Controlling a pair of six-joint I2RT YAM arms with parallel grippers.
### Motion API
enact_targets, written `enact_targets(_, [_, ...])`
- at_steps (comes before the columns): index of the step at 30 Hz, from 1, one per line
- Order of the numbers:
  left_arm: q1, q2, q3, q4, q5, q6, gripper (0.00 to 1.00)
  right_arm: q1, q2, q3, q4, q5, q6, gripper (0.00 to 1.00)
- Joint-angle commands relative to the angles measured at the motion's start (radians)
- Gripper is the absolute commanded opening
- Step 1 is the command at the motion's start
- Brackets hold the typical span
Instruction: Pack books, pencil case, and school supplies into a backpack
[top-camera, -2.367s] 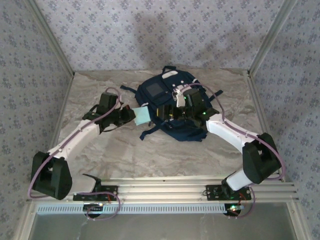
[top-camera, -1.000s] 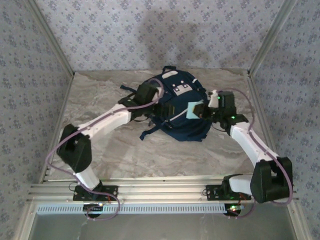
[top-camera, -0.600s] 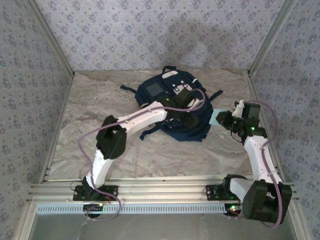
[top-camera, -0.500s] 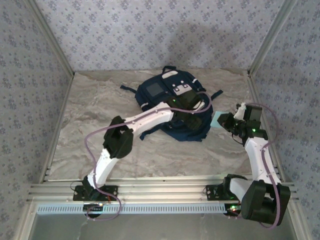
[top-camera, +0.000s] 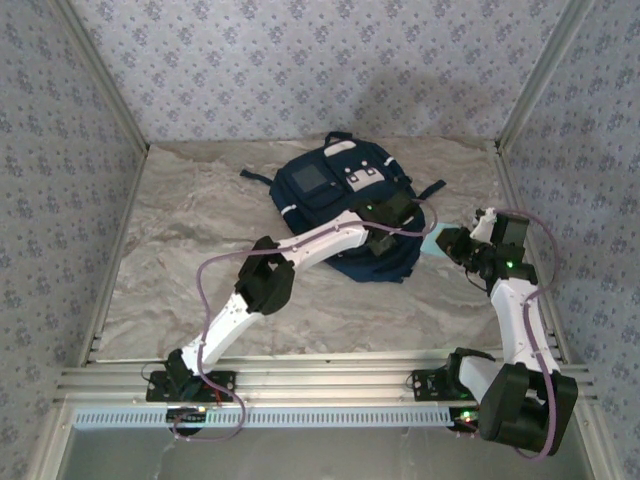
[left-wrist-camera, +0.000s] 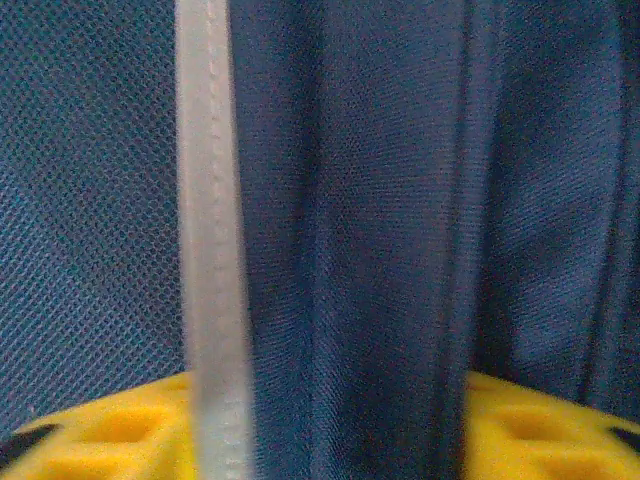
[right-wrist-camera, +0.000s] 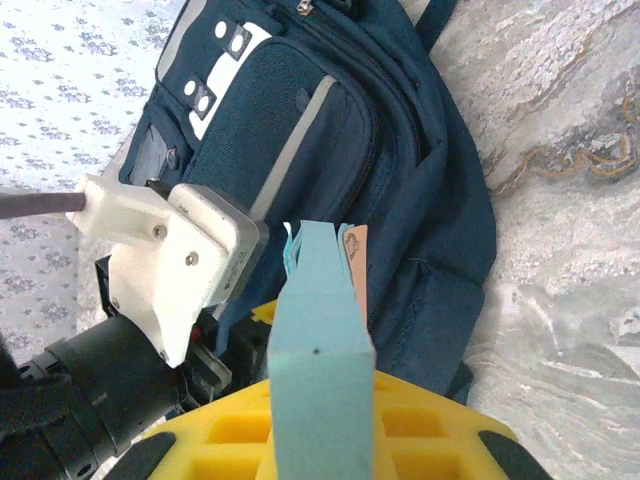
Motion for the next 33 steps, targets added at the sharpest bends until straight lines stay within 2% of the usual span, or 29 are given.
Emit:
enact_targets(1, [0.012,-0.01,0.064,-0.075,0.042,0.009,0.29,0.017,-0.012,-0.028,0.056,-0.02,0.046,0.05])
enact_targets(4, [0.017,-0.05,0.111,-0.118,0.147,-0.025,0.17,0.058,0.003,-0.053,0.117,0.007,0.084,0.05])
enact_targets(6, [0.021,-0.078,0.132,-0.139,0.19,-0.041,0.01,0.085,0.023,-0.059,0.159,0.023,0.106,0.05])
enact_targets(7, [0.026,-0.091,0.141,-0.148,0.203,-0.05,0.0,0.099,0.037,-0.061,0.184,0.031,0.109,0.05])
enact_targets(10, [0.048,-0.124,0.159,-0.164,0.27,-0.087,0.0,0.132,0.089,-0.067,0.286,0.04,0.186,0.05])
enact_targets(17, [0.164,-0.177,0.177,-0.14,0.584,-0.271,0.0,0.235,0.244,-0.063,0.58,0.102,0.388,0.05])
enact_targets(20, [0.199,-0.193,0.178,-0.103,0.679,-0.325,0.0,0.285,0.305,-0.052,0.667,0.14,0.464,0.05])
enact_targets(27, [0.209,-0.19,0.183,-0.075,0.731,-0.355,0.0,0.387,0.479,-0.035,0.97,0.17,0.645,0.06])
enact_targets(33, [0.21,-0.199,0.184,-0.056,0.779,-0.39,0.0,0.475,0.698,0.026,1.191,0.213,0.83,0.06])
